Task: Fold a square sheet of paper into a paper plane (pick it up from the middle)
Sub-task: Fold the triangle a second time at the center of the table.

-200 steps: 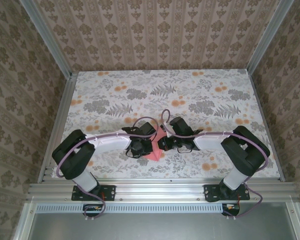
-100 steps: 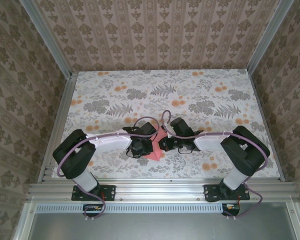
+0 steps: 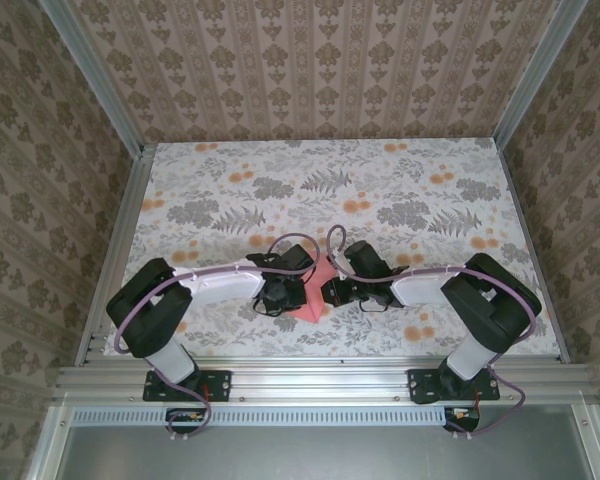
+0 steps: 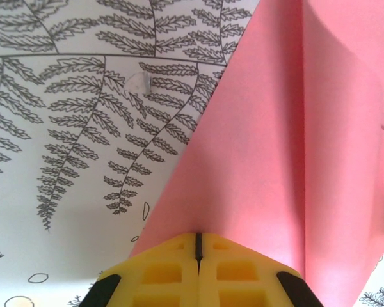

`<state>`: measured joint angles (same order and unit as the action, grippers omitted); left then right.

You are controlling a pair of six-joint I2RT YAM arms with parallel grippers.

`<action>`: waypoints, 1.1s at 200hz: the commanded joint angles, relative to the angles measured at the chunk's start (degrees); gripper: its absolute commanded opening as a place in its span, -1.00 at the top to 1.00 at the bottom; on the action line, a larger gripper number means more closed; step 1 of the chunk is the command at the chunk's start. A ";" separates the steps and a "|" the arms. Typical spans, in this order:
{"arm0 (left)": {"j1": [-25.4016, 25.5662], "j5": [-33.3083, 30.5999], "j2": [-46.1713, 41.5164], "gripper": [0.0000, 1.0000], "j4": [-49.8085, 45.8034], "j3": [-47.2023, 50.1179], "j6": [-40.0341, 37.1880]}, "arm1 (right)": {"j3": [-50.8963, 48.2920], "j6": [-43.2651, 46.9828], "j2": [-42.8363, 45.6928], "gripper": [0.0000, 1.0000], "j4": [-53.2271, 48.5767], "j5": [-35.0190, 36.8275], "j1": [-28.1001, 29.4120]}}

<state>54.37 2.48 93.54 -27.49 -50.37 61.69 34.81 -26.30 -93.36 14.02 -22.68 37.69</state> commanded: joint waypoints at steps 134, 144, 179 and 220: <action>1.24 -0.35 3.17 0.95 -1.87 0.08 -1.48 | 1.84 3.54 0.36 0.80 -2.69 2.01 -0.33; 1.27 -0.36 3.16 0.95 -1.89 0.10 -1.53 | 2.06 3.62 0.43 0.80 -3.09 2.02 -0.26; 1.32 -0.46 3.19 0.95 -2.05 0.01 -1.42 | 2.35 4.15 1.14 0.79 -4.42 2.54 -0.33; 1.38 -0.43 3.23 0.95 -2.05 -0.16 -1.51 | 3.05 5.26 2.44 0.78 -6.00 3.04 -0.27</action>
<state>55.07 1.89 93.93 -27.24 -50.83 61.47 36.40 -22.83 -92.66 9.87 -21.12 37.63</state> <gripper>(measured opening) 0.051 0.111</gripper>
